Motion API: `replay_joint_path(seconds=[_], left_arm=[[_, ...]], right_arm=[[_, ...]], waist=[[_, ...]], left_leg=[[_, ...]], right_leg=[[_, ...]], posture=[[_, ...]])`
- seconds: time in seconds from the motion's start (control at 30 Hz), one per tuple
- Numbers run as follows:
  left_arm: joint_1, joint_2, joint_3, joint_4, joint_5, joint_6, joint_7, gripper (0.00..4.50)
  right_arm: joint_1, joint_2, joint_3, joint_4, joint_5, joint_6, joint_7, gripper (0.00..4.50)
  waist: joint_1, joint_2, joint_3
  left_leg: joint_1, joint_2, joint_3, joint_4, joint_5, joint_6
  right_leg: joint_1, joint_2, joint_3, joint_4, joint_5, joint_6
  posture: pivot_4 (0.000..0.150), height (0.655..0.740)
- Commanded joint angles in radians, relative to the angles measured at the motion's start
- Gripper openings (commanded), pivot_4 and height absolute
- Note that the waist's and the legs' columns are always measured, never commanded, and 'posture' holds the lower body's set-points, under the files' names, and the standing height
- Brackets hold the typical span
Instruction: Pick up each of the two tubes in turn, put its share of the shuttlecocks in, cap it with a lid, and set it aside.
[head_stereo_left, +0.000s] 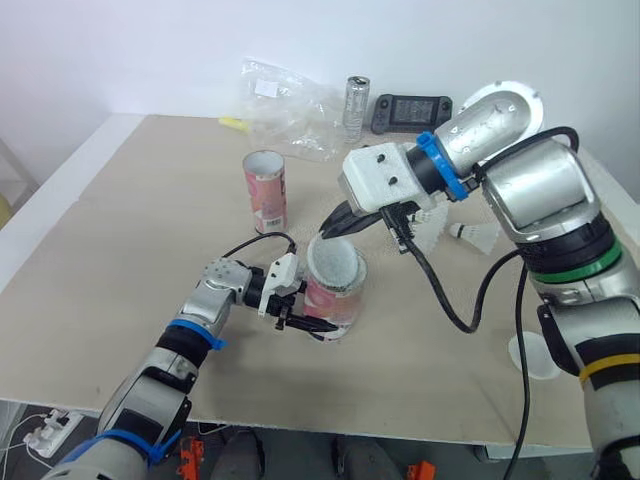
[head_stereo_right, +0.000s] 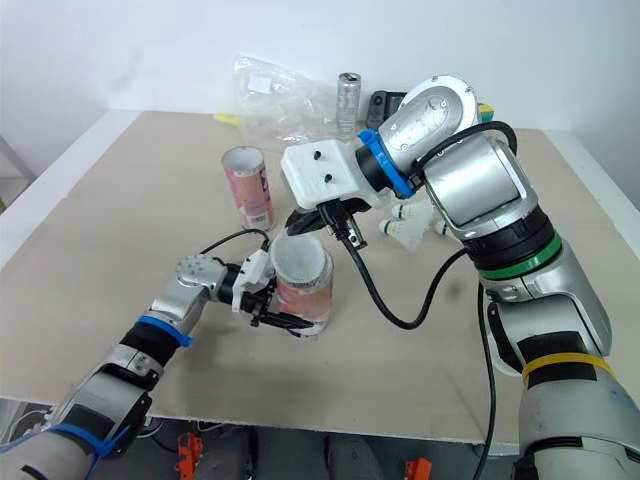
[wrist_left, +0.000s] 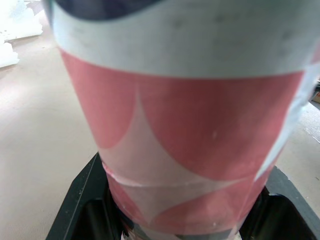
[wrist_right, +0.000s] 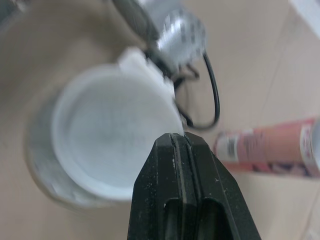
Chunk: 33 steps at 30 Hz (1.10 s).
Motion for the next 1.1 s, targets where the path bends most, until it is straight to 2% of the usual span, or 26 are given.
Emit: replay_joint_path(seconds=[0.03,0.2,0.47,1.03,1.1], left_arm=[[0.039,0.035,-0.021,0.038,0.078,0.036,0.024,2.43],[0.041,0.039,-0.022,0.038,0.08,0.037,0.024,2.43],[0.032,0.036,-0.027,0.053,0.084,0.032,0.023,2.43],[0.05,0.052,-0.032,0.024,0.084,0.048,0.023,2.43],[0.054,0.056,-0.032,0.019,0.083,0.053,0.022,2.43]], right_arm=[[-0.033,-0.025,-0.026,-0.012,-0.009,-0.042,0.044,0.08],[-0.018,-0.066,-0.015,-0.069,0.027,-0.036,0.069,0.08],[0.016,-0.05,-0.01,-0.112,0.033,0.01,0.055,0.08],[0.114,-0.057,0.016,-0.144,-0.121,-0.202,0.003,0.08],[0.132,-0.053,0.032,-0.153,-0.132,-0.182,0.007,0.69]], waist=[[0.0,0.0,0.0],[0.0,0.0,0.0],[0.0,0.0,0.0],[0.0,0.0,0.0],[0.0,0.0,0.0]], left_leg=[[0.0,0.0,0.0,0.0,0.0,0.0],[0.0,0.0,0.0,0.0,0.0,0.0],[0.0,0.0,0.0,0.0,0.0,0.0],[0.001,0.0,0.0,-0.001,0.0,0.0],[0.001,0.0,0.0,-0.001,0.0,0.0]], right_leg=[[0.0,0.0,0.0,0.0,0.0,0.0],[0.0,0.0,0.0,0.0,0.0,0.0],[0.0,0.0,0.0,0.0,0.0,0.0],[0.001,0.0,0.0,-0.001,-0.001,0.0],[0.002,0.0,0.0,-0.001,-0.001,0.0]], posture=[[0.15,0.74],[0.15,0.74],[0.15,0.74],[0.15,0.74],[0.15,0.74]])
